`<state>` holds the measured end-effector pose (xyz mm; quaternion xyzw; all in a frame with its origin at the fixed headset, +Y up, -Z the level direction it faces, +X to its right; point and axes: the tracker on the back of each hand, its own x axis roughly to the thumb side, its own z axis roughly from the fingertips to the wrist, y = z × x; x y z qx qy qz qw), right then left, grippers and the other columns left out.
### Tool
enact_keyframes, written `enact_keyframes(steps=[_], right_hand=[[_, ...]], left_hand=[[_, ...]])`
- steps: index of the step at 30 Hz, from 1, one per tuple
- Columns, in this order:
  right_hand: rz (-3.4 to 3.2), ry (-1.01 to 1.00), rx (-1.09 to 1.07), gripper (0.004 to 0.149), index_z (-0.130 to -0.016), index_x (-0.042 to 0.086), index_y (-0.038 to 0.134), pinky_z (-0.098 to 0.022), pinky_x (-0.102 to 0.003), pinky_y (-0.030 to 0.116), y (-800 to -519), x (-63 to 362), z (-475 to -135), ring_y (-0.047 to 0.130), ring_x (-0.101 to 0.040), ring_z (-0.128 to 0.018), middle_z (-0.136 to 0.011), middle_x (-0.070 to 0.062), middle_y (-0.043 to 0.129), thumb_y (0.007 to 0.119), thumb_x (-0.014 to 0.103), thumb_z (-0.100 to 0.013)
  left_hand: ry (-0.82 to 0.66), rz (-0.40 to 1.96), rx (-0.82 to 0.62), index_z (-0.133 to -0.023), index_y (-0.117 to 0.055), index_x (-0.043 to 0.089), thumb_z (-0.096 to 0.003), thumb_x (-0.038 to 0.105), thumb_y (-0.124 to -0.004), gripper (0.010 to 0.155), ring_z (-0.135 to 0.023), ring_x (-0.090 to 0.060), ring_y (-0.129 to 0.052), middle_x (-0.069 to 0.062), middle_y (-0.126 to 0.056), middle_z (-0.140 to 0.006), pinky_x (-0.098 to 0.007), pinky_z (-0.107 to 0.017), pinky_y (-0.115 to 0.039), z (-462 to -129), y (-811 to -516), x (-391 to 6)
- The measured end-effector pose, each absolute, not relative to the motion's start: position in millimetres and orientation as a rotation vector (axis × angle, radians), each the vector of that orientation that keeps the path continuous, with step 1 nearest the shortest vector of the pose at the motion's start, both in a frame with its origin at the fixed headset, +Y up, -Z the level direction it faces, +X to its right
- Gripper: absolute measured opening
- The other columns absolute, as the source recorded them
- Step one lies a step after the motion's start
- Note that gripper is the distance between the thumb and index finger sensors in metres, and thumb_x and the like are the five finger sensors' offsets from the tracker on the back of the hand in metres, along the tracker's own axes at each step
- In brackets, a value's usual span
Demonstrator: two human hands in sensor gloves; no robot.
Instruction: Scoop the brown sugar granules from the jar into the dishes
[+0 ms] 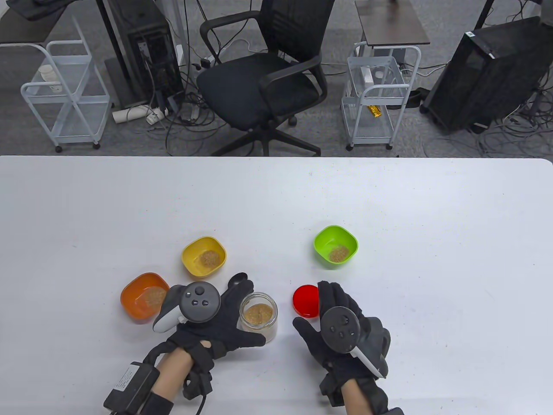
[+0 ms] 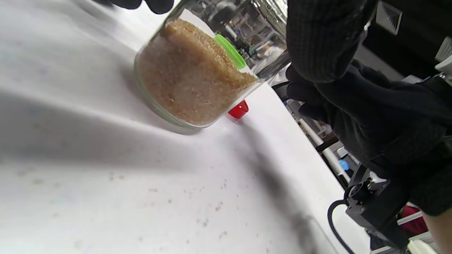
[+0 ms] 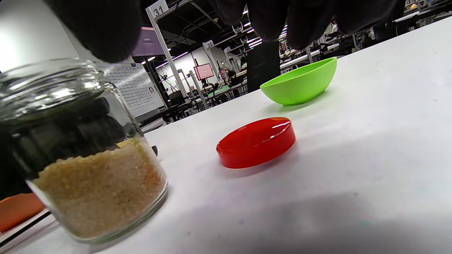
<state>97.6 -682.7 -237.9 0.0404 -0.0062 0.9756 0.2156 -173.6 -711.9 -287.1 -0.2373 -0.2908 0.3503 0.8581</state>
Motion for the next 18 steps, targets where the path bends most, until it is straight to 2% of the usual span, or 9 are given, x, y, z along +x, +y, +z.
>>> enact_keyframes(steps=[4, 12, 18], right_hand=[[2.709, -0.004, 0.120, 0.090, -0.113, 0.003, 0.037, -0.072, -0.072, 0.053, -684, 96, -239, 0.056, -0.059, -0.100, -0.119, -0.028, 0.045, 0.072, 0.058, -0.051], [2.725, 0.037, 0.105, 0.086, -0.113, 0.003, 0.037, -0.071, -0.072, 0.053, -688, 95, -240, 0.057, -0.059, -0.100, -0.118, -0.028, 0.046, 0.073, 0.053, -0.053], [2.796, 0.200, 0.112, 0.090, -0.113, 0.003, 0.036, -0.071, -0.073, 0.052, -697, 86, -250, 0.055, -0.061, -0.100, -0.119, -0.029, 0.042, 0.075, 0.055, -0.052]], left_hand=[[-0.608, 0.865, -0.466, -0.118, -0.014, 0.003, -0.0510, 0.054, -0.091, 0.114, -0.120, -0.046, -0.041, -0.023, -0.026, -0.125, -0.058, -0.083, -0.048, -287, -722, -175], [-0.590, 0.882, -0.482, -0.118, -0.017, 0.010, -0.0524, 0.055, -0.091, 0.109, -0.121, -0.039, -0.044, -0.014, -0.031, -0.126, -0.055, -0.084, -0.049, -286, -727, -174], [-0.582, 0.884, -0.494, -0.118, -0.017, 0.011, -0.0517, 0.057, -0.091, 0.110, -0.122, -0.038, -0.044, -0.012, -0.031, -0.126, -0.054, -0.085, -0.050, -287, -727, -174]])
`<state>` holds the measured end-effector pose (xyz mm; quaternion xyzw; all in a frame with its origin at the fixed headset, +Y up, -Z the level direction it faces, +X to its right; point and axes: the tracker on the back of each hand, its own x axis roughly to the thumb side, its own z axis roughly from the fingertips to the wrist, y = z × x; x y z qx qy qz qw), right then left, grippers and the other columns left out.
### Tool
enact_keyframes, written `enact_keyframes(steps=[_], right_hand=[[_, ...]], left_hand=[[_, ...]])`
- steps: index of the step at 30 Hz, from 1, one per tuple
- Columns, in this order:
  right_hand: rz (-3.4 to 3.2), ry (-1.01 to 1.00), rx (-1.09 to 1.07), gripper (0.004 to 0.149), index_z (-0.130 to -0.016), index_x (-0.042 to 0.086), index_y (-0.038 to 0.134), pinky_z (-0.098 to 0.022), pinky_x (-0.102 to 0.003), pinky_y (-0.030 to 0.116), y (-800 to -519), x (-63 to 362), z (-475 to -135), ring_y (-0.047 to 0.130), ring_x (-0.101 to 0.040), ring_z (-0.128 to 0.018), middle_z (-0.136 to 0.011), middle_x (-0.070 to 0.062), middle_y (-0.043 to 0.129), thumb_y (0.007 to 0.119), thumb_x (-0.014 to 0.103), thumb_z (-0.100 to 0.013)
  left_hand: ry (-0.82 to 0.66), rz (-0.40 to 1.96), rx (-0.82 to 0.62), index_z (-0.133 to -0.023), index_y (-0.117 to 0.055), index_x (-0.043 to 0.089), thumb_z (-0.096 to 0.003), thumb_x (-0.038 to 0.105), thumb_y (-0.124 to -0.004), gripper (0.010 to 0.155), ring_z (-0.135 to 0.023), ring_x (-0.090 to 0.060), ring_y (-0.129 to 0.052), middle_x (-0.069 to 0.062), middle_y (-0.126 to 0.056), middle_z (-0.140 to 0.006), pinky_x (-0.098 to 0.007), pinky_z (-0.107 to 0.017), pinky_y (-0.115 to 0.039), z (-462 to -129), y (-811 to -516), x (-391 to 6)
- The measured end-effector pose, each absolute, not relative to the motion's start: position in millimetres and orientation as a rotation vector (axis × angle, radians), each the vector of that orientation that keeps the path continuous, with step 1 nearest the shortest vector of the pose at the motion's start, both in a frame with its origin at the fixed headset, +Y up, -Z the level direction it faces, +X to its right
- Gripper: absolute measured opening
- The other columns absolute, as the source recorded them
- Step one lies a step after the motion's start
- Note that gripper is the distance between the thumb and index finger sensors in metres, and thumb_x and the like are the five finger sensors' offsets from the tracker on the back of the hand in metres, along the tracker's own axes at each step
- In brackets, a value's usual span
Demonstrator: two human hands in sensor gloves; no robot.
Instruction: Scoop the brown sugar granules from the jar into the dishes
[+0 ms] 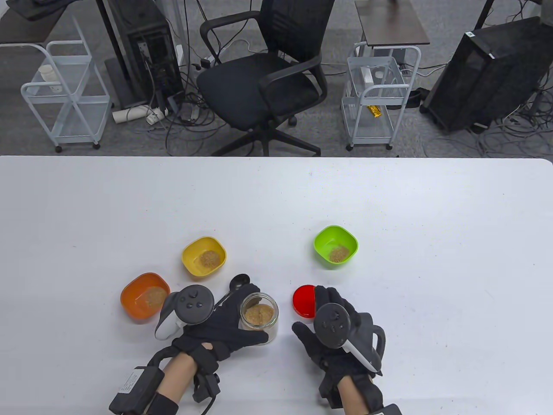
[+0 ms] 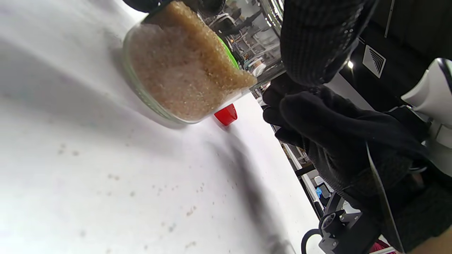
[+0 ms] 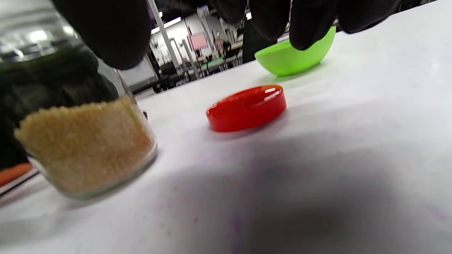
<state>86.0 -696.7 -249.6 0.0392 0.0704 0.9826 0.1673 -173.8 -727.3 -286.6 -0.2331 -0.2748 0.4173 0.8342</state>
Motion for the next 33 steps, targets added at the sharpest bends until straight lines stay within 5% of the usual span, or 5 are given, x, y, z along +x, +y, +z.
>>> enact_keyframes(steps=[18, 24, 33], right_hand=[[3.082, 0.523, 0.032, 0.085, -0.113, 0.015, 0.042, -0.072, -0.070, 0.057, -721, 54, -322, 0.066, -0.057, -0.098, -0.120, -0.025, 0.047, 0.083, 0.053, -0.049], [3.077, 0.374, 0.066, 0.081, -0.111, 0.015, 0.050, -0.071, -0.067, 0.063, -719, 60, -319, 0.075, -0.051, -0.092, -0.115, -0.021, 0.062, 0.085, 0.051, -0.048], [2.803, 0.059, 0.215, 0.081, -0.112, 0.014, 0.050, -0.071, -0.067, 0.063, -654, 68, -292, 0.074, -0.052, -0.092, -0.116, -0.023, 0.060, 0.083, 0.052, -0.049]], left_hand=[[-0.578, 0.902, -0.528, -0.118, -0.017, 0.010, -0.0507, 0.057, -0.092, 0.111, -0.121, -0.042, -0.045, -0.015, -0.032, -0.126, -0.056, -0.084, -0.052, -288, -728, -174], [-0.574, 0.905, -0.534, -0.118, -0.018, 0.009, -0.0506, 0.057, -0.092, 0.111, -0.121, -0.042, -0.045, -0.015, -0.032, -0.126, -0.057, -0.084, -0.052, -288, -728, -174], [-0.570, 0.903, -0.537, -0.118, -0.018, 0.010, -0.0501, 0.058, -0.093, 0.111, -0.121, -0.042, -0.045, -0.015, -0.033, -0.126, -0.057, -0.084, -0.053, -289, -729, -174]])
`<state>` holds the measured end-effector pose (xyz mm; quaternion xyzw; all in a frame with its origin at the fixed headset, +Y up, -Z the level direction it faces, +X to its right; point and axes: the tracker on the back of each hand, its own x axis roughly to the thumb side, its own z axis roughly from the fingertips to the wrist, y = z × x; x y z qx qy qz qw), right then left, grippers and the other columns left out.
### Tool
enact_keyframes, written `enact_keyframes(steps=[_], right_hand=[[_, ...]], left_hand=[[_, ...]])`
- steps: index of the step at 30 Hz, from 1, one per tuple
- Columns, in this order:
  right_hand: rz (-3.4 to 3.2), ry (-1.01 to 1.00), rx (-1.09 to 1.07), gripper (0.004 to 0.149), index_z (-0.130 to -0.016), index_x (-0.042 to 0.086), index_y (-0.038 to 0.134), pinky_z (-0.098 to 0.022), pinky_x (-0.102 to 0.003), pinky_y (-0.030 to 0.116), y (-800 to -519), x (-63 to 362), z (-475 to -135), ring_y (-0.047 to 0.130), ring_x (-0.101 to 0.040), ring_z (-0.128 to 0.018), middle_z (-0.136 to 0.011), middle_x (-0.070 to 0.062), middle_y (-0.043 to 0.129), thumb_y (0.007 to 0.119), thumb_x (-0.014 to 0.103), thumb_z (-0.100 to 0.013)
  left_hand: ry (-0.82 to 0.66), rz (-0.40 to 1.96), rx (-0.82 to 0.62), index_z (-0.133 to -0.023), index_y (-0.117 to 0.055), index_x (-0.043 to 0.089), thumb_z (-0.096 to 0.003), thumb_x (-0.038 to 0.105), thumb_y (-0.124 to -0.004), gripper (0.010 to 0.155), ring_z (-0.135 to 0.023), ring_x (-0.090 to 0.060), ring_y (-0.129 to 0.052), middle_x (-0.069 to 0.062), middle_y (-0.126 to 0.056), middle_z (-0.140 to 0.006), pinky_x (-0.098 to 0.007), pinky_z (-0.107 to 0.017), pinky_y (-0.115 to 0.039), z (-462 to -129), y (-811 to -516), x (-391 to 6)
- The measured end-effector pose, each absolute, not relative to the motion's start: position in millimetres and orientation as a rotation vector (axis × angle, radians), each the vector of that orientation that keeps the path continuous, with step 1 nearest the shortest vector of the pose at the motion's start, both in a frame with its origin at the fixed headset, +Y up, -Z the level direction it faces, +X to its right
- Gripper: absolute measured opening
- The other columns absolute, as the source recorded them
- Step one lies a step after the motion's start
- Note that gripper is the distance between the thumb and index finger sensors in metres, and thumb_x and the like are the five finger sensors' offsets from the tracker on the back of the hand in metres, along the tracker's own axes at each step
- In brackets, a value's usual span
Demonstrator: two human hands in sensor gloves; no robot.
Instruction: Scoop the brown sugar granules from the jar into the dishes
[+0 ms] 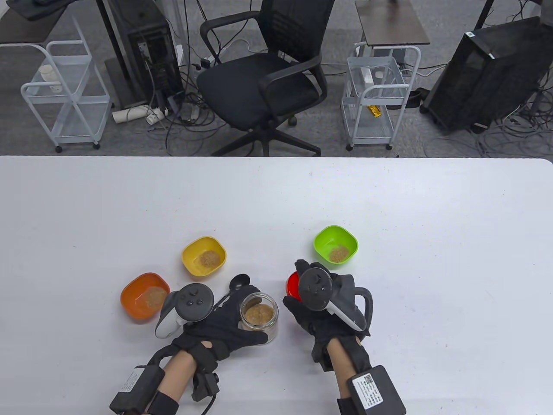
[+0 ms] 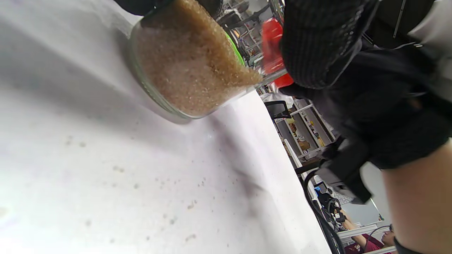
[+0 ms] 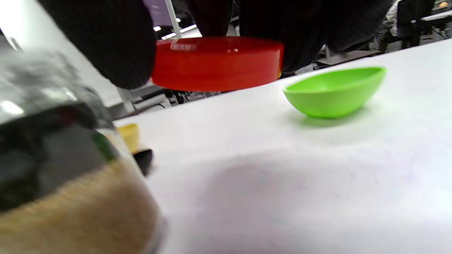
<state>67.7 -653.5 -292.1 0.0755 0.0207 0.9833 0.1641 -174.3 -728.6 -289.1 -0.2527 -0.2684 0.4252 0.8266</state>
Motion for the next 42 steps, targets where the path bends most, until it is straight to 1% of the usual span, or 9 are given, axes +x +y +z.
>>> enact_keyframes(steps=[5, 12, 16, 23, 34, 36, 38, 40, 42], right_hand=[[2.794, 0.036, 0.354, 0.080, -0.112, 0.014, 0.050, -0.071, -0.067, 0.063, -631, 52, -280, 0.075, -0.052, -0.092, -0.116, -0.023, 0.061, 0.083, 0.053, -0.050], [2.876, 0.165, 0.583, 0.080, -0.112, 0.014, 0.051, -0.071, -0.067, 0.064, -615, 14, -269, 0.076, -0.052, -0.091, -0.116, -0.023, 0.062, 0.083, 0.053, -0.050], [2.951, 0.222, 0.647, 0.080, -0.112, 0.014, 0.051, -0.071, -0.067, 0.064, -616, -4, -268, 0.076, -0.052, -0.091, -0.116, -0.023, 0.062, 0.083, 0.053, -0.050], [2.948, 0.308, 0.702, 0.080, -0.112, 0.014, 0.051, -0.070, -0.067, 0.065, -620, -13, -270, 0.077, -0.052, -0.091, -0.116, -0.022, 0.062, 0.083, 0.053, -0.049], [3.067, 0.307, 0.758, 0.081, -0.112, 0.015, 0.052, -0.069, -0.066, 0.068, -620, -29, -269, 0.081, -0.050, -0.090, -0.115, -0.021, 0.064, 0.084, 0.054, -0.048], [3.103, 0.269, 0.746, 0.082, -0.111, 0.015, 0.054, -0.068, -0.064, 0.072, -620, -30, -269, 0.086, -0.048, -0.086, -0.113, -0.020, 0.068, 0.083, 0.057, -0.047], [3.154, 0.212, 0.740, 0.084, -0.110, 0.015, 0.056, -0.065, -0.060, 0.078, -620, -32, -268, 0.093, -0.043, -0.080, -0.108, -0.020, 0.074, 0.080, 0.063, -0.046], [3.216, 0.134, 0.710, 0.089, -0.108, 0.010, 0.061, -0.059, -0.055, 0.085, -622, -35, -269, 0.101, -0.035, -0.069, -0.100, -0.021, 0.082, 0.077, 0.069, -0.044], [3.280, 0.062, 0.714, 0.093, -0.105, 0.005, 0.065, -0.050, -0.049, 0.091, -625, -41, -269, 0.108, -0.026, -0.054, -0.090, -0.021, 0.088, 0.072, 0.073, -0.042]], left_hand=[[-0.569, 0.900, -0.534, -0.118, -0.018, 0.009, -0.0500, 0.058, -0.093, 0.112, -0.121, -0.043, -0.046, -0.015, -0.034, -0.126, -0.057, -0.084, -0.053, -289, -729, -174], [-0.569, 0.901, -0.537, -0.118, -0.018, 0.009, -0.0498, 0.058, -0.093, 0.112, -0.121, -0.043, -0.046, -0.016, -0.033, -0.126, -0.057, -0.084, -0.053, -290, -729, -174], [-0.569, 0.901, -0.537, -0.118, -0.019, 0.009, -0.0499, 0.058, -0.093, 0.112, -0.121, -0.043, -0.046, -0.016, -0.033, -0.126, -0.057, -0.083, -0.053, -290, -729, -174], [-0.570, 0.903, -0.540, -0.118, -0.019, 0.009, -0.0498, 0.058, -0.093, 0.112, -0.121, -0.043, -0.046, -0.016, -0.033, -0.126, -0.057, -0.084, -0.053, -290, -730, -174], [-0.570, 0.903, -0.542, -0.118, -0.019, 0.009, -0.0497, 0.058, -0.093, 0.112, -0.120, -0.044, -0.046, -0.016, -0.033, -0.126, -0.058, -0.084, -0.053, -290, -730, -174], [-0.570, 0.904, -0.542, -0.118, -0.019, 0.008, -0.0497, 0.058, -0.093, 0.112, -0.121, -0.044, -0.046, -0.016, -0.034, -0.126, -0.058, -0.084, -0.053, -290, -730, -174], [-0.570, 0.902, -0.540, -0.118, -0.019, 0.008, -0.0497, 0.058, -0.093, 0.112, -0.121, -0.044, -0.046, -0.017, -0.034, -0.126, -0.058, -0.084, -0.053, -290, -730, -174], [-0.569, 0.898, -0.535, -0.118, -0.019, 0.008, -0.0498, 0.058, -0.093, 0.112, -0.121, -0.044, -0.046, -0.017, -0.034, -0.126, -0.058, -0.084, -0.054, -290, -730, -174], [-0.568, 0.897, -0.534, -0.118, -0.019, 0.008, -0.0497, 0.058, -0.093, 0.112, -0.121, -0.044, -0.047, -0.017, -0.034, -0.126, -0.058, -0.084, -0.054, -290, -730, -174]])
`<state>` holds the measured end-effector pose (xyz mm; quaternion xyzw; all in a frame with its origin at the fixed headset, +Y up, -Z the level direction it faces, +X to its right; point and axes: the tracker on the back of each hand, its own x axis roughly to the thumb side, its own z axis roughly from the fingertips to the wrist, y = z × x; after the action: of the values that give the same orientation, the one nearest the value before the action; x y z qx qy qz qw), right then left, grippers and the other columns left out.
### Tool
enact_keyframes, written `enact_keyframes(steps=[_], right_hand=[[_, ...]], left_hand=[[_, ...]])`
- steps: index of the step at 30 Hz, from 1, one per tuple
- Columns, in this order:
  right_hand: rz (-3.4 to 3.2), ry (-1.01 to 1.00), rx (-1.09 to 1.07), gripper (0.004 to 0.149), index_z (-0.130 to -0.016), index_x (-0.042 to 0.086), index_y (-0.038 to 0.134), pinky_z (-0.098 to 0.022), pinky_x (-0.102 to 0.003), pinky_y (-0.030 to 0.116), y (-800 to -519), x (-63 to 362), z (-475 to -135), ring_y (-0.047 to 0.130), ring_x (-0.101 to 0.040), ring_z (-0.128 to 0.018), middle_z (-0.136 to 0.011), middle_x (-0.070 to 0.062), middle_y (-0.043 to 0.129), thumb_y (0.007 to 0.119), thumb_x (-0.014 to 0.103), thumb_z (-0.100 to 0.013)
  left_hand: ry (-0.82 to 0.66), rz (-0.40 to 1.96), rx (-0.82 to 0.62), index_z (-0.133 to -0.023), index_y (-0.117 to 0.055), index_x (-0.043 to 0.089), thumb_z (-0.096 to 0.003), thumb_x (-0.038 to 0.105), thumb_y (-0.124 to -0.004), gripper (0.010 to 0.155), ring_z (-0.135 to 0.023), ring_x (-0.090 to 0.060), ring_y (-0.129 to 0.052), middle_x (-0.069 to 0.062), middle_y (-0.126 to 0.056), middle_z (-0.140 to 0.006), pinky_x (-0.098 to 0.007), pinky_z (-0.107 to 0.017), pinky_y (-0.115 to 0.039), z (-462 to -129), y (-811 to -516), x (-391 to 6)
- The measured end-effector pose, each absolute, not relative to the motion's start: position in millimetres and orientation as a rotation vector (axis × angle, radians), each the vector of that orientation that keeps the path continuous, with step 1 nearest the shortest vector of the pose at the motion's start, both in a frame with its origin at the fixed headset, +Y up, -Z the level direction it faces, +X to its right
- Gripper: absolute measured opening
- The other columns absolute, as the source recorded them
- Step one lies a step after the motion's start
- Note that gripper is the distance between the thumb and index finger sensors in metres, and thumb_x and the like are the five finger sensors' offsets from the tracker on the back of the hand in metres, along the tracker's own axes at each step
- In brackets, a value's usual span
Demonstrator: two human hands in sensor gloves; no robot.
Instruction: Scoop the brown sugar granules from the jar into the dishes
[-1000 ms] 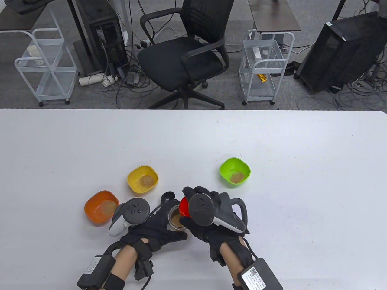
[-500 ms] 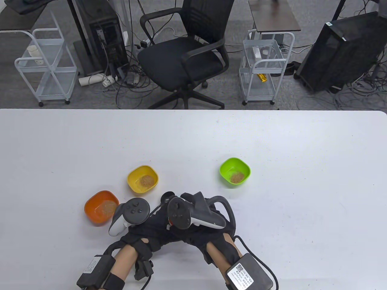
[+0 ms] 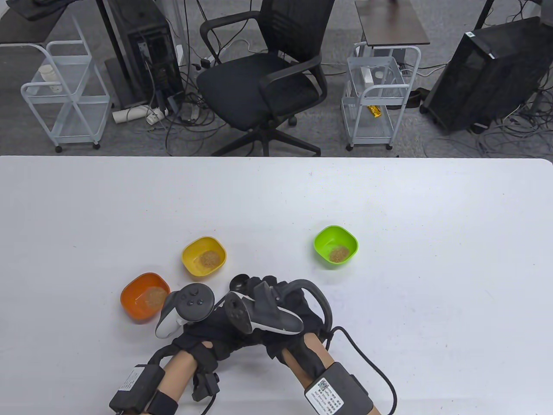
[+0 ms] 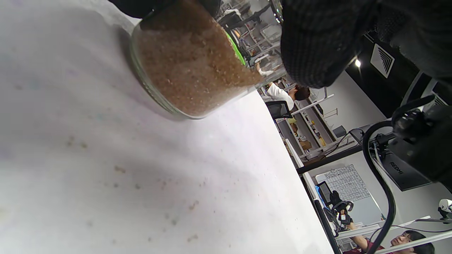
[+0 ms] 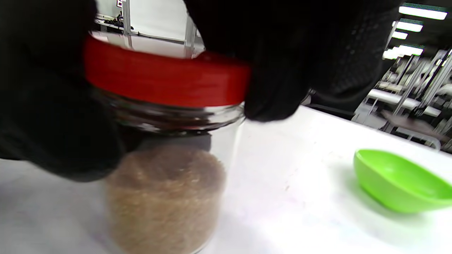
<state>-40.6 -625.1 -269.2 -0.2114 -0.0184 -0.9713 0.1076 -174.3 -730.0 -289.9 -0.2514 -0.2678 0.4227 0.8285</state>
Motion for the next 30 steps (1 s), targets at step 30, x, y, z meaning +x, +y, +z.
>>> enact_keyframes(steps=[30], right_hand=[[-2.869, -0.213, -0.707, 0.084, -0.111, 0.014, 0.053, -0.061, -0.057, 0.081, -623, -35, -267, 0.099, -0.037, -0.072, -0.109, -0.020, 0.072, 0.075, 0.064, -0.047]], left_hand=[[-0.562, 0.872, -0.520, -0.117, -0.020, 0.006, -0.0498, 0.057, -0.094, 0.112, -0.120, -0.045, -0.048, -0.019, -0.035, -0.125, -0.058, -0.083, -0.056, -289, -730, -173]])
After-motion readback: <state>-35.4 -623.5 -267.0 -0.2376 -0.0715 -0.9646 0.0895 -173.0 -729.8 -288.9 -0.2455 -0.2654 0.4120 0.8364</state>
